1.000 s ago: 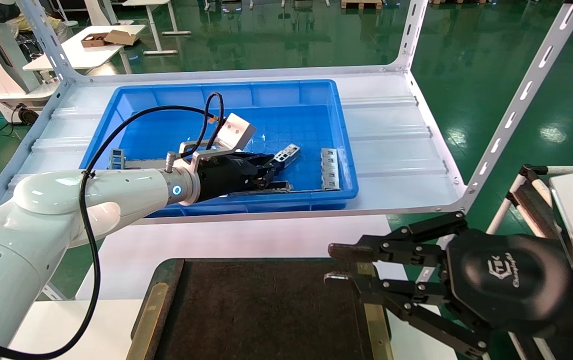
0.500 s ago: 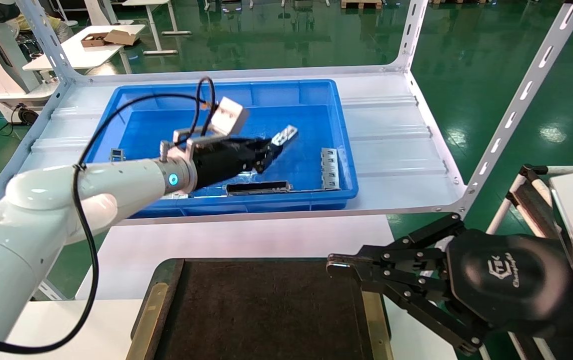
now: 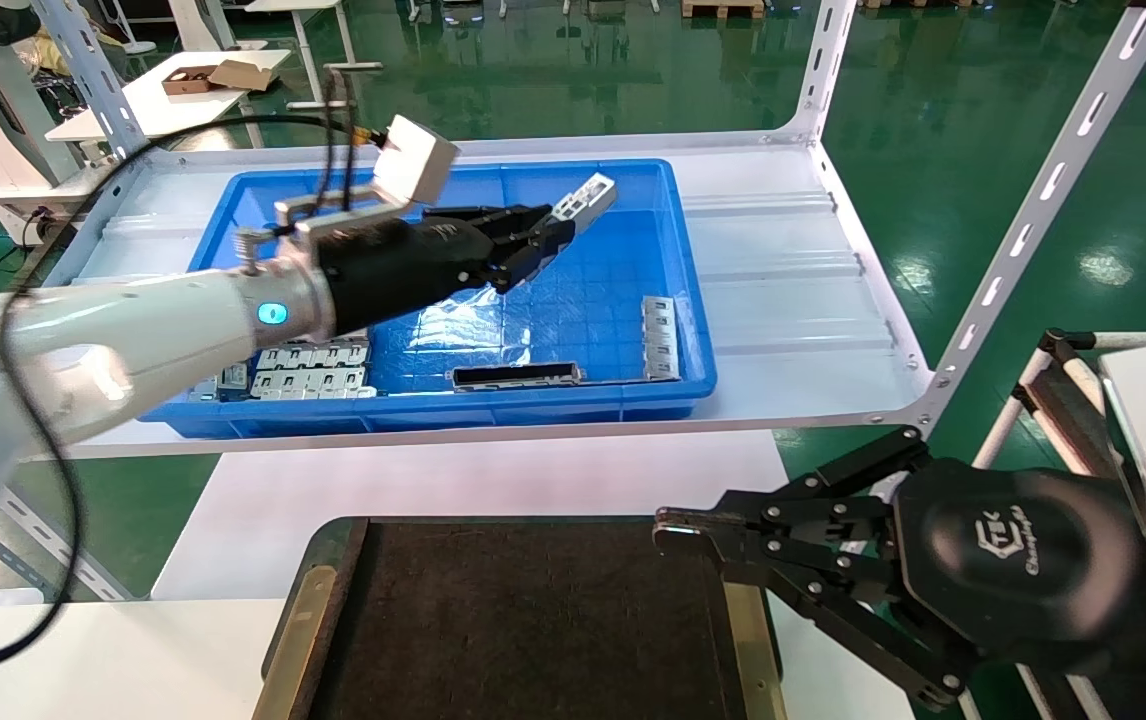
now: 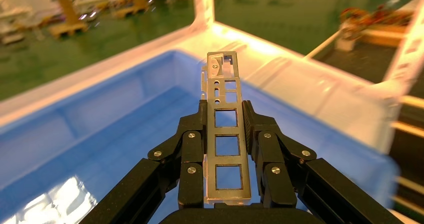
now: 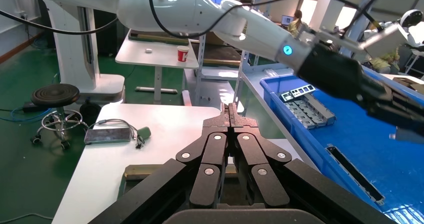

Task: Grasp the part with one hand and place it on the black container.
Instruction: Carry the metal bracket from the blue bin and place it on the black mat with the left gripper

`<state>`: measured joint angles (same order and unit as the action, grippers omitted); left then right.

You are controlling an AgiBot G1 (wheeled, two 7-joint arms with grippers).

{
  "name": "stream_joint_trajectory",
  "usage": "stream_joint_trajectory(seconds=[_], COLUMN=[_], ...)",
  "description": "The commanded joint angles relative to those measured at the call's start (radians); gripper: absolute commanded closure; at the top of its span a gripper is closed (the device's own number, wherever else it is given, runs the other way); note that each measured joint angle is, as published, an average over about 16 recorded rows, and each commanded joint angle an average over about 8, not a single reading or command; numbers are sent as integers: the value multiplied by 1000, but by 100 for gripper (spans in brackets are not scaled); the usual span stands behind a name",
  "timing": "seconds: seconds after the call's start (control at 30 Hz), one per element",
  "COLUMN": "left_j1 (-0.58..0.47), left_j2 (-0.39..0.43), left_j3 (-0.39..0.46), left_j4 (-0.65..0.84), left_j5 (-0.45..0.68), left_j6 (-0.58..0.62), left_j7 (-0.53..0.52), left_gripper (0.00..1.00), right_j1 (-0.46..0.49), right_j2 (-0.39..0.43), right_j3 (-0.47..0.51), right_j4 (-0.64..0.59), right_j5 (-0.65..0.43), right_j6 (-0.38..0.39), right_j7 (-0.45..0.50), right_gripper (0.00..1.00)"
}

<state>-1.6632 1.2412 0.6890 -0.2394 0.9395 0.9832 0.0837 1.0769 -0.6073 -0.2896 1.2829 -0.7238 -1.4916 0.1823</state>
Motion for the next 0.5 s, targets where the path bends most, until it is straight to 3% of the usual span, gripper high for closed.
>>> stream_joint_trajectory(seconds=[0.03,0.27,0.5], left_j1=[-2,31,121], left_j2=[-23,-117,-236], left_j3=[-12,-26,-29], left_j4=[-6,-106,-304], left_j5=[-20,-55,-84], left_j6=[58,214,300], left_j7=[16,-17,-100], left_gripper=[100,100,100], right_j1=[0,0,0], right_j2=[0,0,0], right_j3=[0,-1,-1], right_j4=[0,0,0], right_j5=[0,0,1], right_j6=[0,0,0], right_j7=[0,0,-1], right_gripper=[100,100,100])
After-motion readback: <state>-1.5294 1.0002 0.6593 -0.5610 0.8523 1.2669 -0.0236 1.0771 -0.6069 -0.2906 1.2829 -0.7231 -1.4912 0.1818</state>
